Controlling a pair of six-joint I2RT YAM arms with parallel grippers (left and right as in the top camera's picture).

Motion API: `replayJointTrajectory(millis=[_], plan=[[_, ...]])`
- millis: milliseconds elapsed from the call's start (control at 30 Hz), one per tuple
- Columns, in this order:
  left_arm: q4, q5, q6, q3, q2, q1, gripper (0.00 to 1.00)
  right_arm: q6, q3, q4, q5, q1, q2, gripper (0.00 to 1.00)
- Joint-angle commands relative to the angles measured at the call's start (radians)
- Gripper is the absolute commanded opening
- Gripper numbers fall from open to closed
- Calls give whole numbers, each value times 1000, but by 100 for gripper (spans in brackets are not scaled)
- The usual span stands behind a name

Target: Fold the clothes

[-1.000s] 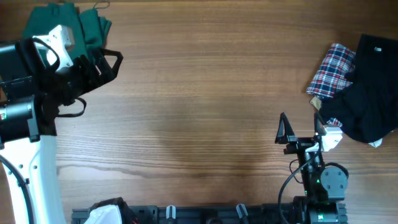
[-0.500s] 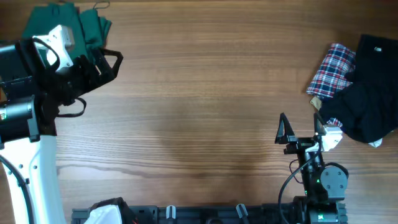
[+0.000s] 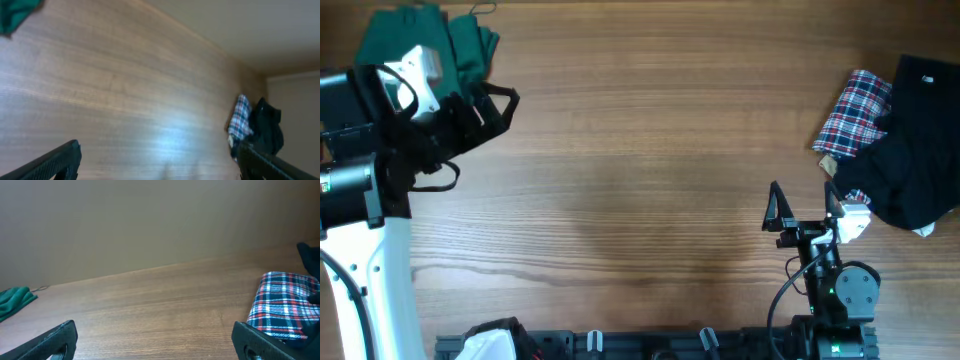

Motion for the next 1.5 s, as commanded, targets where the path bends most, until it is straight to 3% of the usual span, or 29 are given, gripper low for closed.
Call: replayJointTrajectory(millis=[0,100,533,700,833,1033,1267,1467], plan=[[-25,-16,172,-45,-51,-44,100,14,-2,2,-16,1,-9,100],[-15,-17,283,-154,-169,-79,100,14,-2,2,-16,1,-9,100],[356,-4,276,-898,-849,-103,100,14,-2,2,-16,1,-9,100],[430,19,279,-1114,-924,-140,100,14,-2,2,-16,1,-9,100],[534,22,290,-1180,-951,-166,100,14,-2,2,-16,1,-9,100],[546,11,407,-1185,-1081,-179,100,14,-2,2,-16,1,-9,100],[632,11,400,-1336,-1238,-180,100,14,-2,2,-16,1,-9,100],[671,23,402,-1340,-1239,-187,100,14,-2,2,-16,1,-9,100]])
